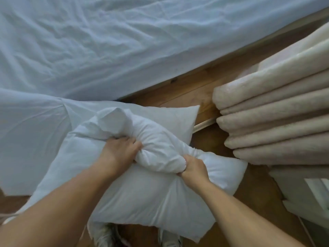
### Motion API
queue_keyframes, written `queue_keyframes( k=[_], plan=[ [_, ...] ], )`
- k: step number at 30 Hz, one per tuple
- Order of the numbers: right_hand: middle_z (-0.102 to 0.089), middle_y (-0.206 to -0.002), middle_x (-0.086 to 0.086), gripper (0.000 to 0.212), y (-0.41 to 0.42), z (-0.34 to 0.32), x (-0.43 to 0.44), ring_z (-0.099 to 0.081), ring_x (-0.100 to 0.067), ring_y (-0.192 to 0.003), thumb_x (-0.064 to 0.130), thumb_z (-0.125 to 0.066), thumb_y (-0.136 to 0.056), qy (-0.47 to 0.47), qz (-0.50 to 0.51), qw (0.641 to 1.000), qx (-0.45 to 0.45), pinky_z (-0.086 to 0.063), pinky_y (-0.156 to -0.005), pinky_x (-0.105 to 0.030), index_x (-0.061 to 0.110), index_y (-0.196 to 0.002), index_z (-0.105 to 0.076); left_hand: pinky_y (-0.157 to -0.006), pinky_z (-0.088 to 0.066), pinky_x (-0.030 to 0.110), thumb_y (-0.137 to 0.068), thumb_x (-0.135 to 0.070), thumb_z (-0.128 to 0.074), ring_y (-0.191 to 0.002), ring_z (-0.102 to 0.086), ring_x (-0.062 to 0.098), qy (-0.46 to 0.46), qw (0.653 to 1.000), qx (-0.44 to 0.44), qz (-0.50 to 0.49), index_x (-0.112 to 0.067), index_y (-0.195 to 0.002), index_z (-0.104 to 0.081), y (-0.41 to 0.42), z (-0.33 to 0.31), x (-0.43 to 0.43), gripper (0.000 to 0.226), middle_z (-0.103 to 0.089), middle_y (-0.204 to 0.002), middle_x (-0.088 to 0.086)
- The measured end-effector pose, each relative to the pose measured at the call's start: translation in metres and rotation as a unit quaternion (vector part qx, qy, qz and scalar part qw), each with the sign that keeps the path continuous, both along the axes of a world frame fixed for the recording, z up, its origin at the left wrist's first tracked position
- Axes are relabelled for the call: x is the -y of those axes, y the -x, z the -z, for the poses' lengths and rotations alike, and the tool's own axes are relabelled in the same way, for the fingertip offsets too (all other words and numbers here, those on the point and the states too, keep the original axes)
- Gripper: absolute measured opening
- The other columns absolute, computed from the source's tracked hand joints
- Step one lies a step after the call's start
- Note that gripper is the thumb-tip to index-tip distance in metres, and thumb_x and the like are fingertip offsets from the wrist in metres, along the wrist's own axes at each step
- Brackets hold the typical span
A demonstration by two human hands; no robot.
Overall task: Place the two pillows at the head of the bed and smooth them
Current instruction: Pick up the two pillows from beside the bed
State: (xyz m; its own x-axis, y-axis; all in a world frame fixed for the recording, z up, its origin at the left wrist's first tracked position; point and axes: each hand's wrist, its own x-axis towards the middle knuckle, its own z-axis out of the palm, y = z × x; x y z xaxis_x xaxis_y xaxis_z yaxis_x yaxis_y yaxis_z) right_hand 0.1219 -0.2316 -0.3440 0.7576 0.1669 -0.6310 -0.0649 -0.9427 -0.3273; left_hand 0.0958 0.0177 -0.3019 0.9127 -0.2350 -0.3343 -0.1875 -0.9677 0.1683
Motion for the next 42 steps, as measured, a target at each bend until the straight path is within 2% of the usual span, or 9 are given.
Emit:
queue_keyframes(
  k=[5, 11, 16, 18, 21, 23, 29, 37, 42],
  plan=[
    [-0.071, -0.102, -0.005, 0.018, 0.007, -0.096, -0.017, -0.064, -0.029, -0.094, 0.029, -0.062, -0.084, 0.007, -0.055, 0.998, -0.026, -0.037, -0.066, -0.030, 0.023, -0.101, -0.063, -0.041, -0.044, 0.027, -0.055, -0.017, -0.080, -0.051, -0.059, 0.024, 0.061, 0.997, -0.033, 0.036, -0.024, -0.073, -0.054, 0.015, -0.066, -0.037, 0.033, -0.059, -0.060, -0.001],
    [-0.072, -0.101, -0.002, 0.018, -0.090, -0.240, -0.133, -0.064, -0.030, -0.097, 0.031, -0.061, -0.082, 0.031, -0.138, 0.989, 0.053, -0.045, -0.067, -0.034, 0.027, -0.100, -0.063, -0.041, -0.047, 0.031, -0.056, -0.023, -0.085, -0.054, -0.064, 0.026, 0.058, 0.998, 0.012, -0.010, -0.021, -0.073, -0.052, -0.052, -0.202, -0.154, 0.037, -0.064, -0.065, -0.002],
    [-0.067, -0.117, -0.005, 0.031, -0.212, -0.388, -0.297, -0.061, -0.030, -0.111, 0.032, -0.063, -0.084, 0.014, -0.205, 0.960, 0.192, -0.046, -0.080, -0.038, 0.027, -0.115, -0.060, -0.065, -0.041, 0.036, -0.079, -0.050, -0.069, -0.095, -0.065, 0.031, 0.005, 0.982, 0.134, -0.131, -0.024, -0.097, -0.057, -0.137, -0.352, -0.297, 0.034, -0.070, -0.102, 0.004],
    [-0.060, -0.125, -0.006, 0.034, -0.254, -0.439, -0.364, -0.055, -0.030, -0.117, 0.031, -0.063, -0.086, -0.017, -0.183, 0.951, 0.249, -0.043, -0.085, -0.038, 0.025, -0.119, -0.056, -0.080, -0.042, 0.040, -0.081, -0.049, -0.067, -0.110, -0.057, 0.033, -0.039, 0.967, 0.161, -0.193, -0.023, -0.113, -0.056, -0.164, -0.400, -0.358, 0.043, -0.062, -0.119, 0.010],
    [-0.048, -0.135, -0.009, 0.050, -0.284, -0.474, -0.437, -0.045, -0.032, -0.127, 0.037, -0.068, -0.086, -0.040, -0.171, 0.941, 0.291, -0.036, -0.100, -0.044, 0.026, -0.131, -0.048, -0.103, -0.032, 0.045, -0.082, -0.053, -0.062, -0.129, -0.039, 0.035, -0.170, 0.940, 0.130, -0.264, -0.026, -0.141, -0.034, -0.174, -0.433, -0.427, 0.071, -0.039, -0.145, 0.012],
    [-0.046, -0.138, -0.009, 0.060, -0.274, -0.464, -0.457, -0.043, -0.032, -0.129, 0.040, -0.071, -0.083, -0.020, -0.206, 0.940, 0.271, -0.037, -0.102, -0.045, 0.027, -0.135, -0.045, -0.107, -0.028, 0.046, -0.080, -0.057, -0.061, -0.134, -0.032, 0.033, -0.209, 0.934, 0.087, -0.277, -0.027, -0.146, -0.024, -0.158, -0.427, -0.445, 0.082, -0.028, -0.151, 0.010],
    [-0.044, -0.140, -0.006, 0.067, -0.186, -0.335, -0.411, -0.045, -0.029, -0.126, 0.040, -0.070, -0.085, 0.069, -0.296, 0.950, 0.071, -0.041, -0.098, -0.040, 0.023, -0.142, -0.038, -0.116, -0.016, 0.050, -0.082, -0.060, -0.056, -0.144, -0.016, 0.028, -0.135, 0.955, -0.062, -0.255, -0.030, -0.151, -0.012, -0.070, -0.307, -0.412, 0.086, -0.012, -0.160, 0.004],
    [-0.042, -0.140, -0.005, 0.087, -0.125, -0.144, -0.319, -0.044, -0.030, -0.126, 0.046, -0.080, -0.073, 0.169, -0.312, 0.931, -0.085, -0.044, -0.097, -0.046, 0.019, -0.143, -0.035, -0.114, -0.020, 0.042, -0.079, -0.055, -0.065, -0.137, -0.029, 0.024, -0.026, 0.987, -0.118, -0.105, -0.028, -0.145, -0.028, -0.023, -0.133, -0.296, 0.080, -0.031, -0.151, 0.003],
    [-0.028, -0.153, -0.005, 0.121, -0.124, -0.036, -0.268, -0.029, -0.030, -0.140, 0.054, -0.085, -0.060, 0.175, -0.345, 0.919, -0.081, -0.032, -0.110, -0.045, 0.018, -0.152, -0.015, -0.108, -0.025, 0.047, -0.058, -0.072, -0.069, -0.126, -0.034, 0.031, -0.048, 0.991, -0.116, -0.038, -0.024, -0.146, -0.020, -0.037, -0.033, -0.226, 0.112, -0.039, -0.138, 0.009]
  ],
)
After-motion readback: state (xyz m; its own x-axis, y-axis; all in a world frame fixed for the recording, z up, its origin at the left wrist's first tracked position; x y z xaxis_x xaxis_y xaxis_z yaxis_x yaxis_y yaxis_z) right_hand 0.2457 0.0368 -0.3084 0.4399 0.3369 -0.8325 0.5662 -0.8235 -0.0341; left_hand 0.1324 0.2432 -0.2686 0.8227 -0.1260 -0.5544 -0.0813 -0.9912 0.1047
